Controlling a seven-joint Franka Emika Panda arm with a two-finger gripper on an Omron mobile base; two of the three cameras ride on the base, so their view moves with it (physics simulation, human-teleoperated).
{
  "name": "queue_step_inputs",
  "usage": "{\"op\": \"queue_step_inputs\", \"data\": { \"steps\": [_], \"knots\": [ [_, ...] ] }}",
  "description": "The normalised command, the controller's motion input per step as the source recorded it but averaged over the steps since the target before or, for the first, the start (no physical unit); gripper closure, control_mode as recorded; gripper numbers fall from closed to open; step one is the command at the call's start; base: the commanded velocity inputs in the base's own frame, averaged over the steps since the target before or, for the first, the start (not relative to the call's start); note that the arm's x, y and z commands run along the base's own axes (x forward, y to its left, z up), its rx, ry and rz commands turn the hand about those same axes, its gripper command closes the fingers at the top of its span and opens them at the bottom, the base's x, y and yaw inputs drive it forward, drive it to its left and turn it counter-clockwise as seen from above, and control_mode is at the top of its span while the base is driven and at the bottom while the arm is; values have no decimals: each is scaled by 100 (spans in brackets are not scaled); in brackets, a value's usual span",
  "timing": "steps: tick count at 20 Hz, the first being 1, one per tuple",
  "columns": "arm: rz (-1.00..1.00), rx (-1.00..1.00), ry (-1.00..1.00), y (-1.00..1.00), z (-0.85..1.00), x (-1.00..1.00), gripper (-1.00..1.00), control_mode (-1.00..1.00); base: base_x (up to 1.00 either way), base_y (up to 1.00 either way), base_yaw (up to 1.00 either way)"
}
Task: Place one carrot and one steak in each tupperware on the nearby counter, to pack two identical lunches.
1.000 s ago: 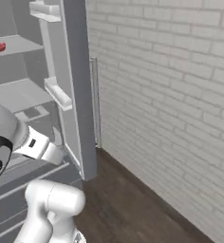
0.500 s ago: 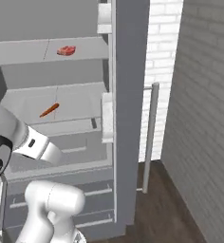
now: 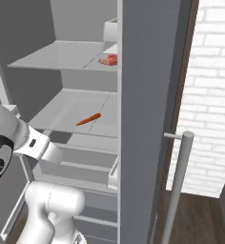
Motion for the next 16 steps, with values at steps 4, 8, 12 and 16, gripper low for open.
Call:
{"op": "queue_step_inputs", "data": {
  "steps": [4,8,12,16],
  "knots": [
    [0,0,0,0,0,0,-100,100,60,4,36],
    [0,0,0,0,0,0,-100,100,34,1,0],
    [0,0,0,0,0,0,-100,100,52,4,0],
    [0,0,-7,6,4,0,-100,-100,5,0,0]
  ]
}}
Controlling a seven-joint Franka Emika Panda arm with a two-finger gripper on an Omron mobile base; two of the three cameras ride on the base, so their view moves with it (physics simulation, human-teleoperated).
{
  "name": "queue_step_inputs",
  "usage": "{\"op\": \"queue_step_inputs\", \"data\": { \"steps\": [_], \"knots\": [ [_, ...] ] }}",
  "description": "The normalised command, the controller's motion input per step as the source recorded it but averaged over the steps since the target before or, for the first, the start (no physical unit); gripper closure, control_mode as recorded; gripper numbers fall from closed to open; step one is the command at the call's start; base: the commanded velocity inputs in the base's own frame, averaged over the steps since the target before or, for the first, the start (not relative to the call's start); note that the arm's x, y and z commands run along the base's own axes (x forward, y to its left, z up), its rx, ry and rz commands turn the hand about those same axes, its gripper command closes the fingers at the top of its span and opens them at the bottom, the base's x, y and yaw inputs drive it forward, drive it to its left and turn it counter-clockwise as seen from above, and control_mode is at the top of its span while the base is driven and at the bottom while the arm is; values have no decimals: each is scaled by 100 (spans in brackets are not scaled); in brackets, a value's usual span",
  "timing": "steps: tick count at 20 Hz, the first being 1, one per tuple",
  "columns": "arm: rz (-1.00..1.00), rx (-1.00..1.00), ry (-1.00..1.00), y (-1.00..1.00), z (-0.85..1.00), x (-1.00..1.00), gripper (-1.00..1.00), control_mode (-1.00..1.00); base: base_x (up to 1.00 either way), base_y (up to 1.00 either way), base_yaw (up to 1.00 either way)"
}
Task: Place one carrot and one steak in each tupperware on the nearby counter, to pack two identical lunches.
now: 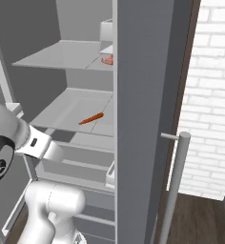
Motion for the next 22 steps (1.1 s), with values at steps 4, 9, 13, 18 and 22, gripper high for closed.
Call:
{"op": "queue_step_inputs", "data": {
  "steps": [4,9,13,18,22],
  "knots": [
    [7,0,-11,1,53,4,-100,-100,0,0,0],
    [12,-2,-6,2,90,9,-100,-100,0,0,0],
    [14,-15,2,16,79,51,-100,-100,0,0,0],
    [16,-22,9,2,35,79,-100,-100,0,0,0],
    [3,-7,1,-34,0,55,-100,-100,0,0,0]
  ]
}}
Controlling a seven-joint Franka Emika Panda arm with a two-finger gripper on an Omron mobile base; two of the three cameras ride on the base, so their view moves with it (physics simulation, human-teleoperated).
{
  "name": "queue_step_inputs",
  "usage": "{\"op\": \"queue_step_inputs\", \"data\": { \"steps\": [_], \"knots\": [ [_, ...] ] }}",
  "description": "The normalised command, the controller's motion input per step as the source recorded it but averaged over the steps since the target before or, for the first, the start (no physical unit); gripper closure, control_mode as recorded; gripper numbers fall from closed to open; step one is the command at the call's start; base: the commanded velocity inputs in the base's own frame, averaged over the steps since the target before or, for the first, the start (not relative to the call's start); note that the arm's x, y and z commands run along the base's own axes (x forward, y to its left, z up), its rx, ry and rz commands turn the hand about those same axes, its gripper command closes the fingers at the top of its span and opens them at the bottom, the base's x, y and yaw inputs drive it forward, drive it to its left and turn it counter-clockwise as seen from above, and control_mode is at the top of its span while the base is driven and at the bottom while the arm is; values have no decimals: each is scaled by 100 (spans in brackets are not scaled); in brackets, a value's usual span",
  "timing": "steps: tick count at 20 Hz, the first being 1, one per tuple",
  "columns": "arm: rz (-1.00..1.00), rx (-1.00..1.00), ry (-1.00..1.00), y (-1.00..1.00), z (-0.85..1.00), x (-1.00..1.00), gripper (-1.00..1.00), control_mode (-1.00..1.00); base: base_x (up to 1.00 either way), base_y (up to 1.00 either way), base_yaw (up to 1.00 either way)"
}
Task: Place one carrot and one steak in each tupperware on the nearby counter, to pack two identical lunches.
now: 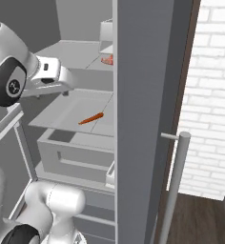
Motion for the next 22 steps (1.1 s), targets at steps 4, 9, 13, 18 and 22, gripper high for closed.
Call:
{"op": "queue_step_inputs", "data": {
  "steps": [4,9,13,18,22],
  "knots": [
    [0,-10,-11,-24,-8,22,-100,-100,0,0,0],
    [3,-13,-32,-3,0,75,-100,-100,0,0,0],
    [1,-1,-2,-23,10,94,-100,-100,0,0,0],
    [0,0,1,-26,41,78,-100,-100,0,0,0],
    [0,0,5,-4,23,57,-100,-100,0,0,0]
  ]
}}
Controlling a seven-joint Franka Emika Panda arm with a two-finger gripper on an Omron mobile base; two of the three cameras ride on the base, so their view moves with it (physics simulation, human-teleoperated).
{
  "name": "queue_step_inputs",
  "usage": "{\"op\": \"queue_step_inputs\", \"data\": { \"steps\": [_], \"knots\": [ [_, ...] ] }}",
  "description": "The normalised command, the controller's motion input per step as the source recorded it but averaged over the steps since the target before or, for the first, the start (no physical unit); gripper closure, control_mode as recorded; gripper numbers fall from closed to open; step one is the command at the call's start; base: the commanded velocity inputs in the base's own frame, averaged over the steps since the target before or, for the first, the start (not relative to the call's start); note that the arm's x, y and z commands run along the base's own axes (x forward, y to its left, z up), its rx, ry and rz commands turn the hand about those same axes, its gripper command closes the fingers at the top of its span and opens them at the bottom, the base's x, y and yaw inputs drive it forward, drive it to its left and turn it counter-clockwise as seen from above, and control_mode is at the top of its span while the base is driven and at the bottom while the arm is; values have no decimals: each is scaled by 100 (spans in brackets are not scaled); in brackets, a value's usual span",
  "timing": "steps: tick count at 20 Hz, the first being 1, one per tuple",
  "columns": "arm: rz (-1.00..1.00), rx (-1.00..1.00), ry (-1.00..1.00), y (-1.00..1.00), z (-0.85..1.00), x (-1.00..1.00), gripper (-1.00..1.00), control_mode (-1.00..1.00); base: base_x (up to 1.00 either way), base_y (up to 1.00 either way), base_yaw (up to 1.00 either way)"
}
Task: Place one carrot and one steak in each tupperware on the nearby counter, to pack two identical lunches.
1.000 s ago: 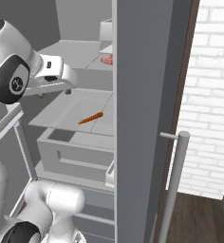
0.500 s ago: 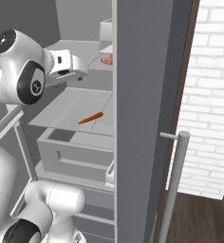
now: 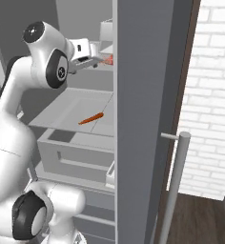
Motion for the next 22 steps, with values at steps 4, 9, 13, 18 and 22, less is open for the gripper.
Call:
{"op": "queue_step_inputs", "data": {
  "steps": [4,9,13,18,22],
  "knots": [
    [0,0,3,-16,0,60,-100,-100,0,0,0],
    [0,0,0,-29,-2,69,-100,-100,0,0,0],
    [0,0,2,-8,-12,63,-100,-100,0,0,0],
    [0,0,5,-11,-5,60,-100,-100,0,0,0],
    [0,0,5,-21,-2,58,-100,-100,0,0,0]
  ]
}}
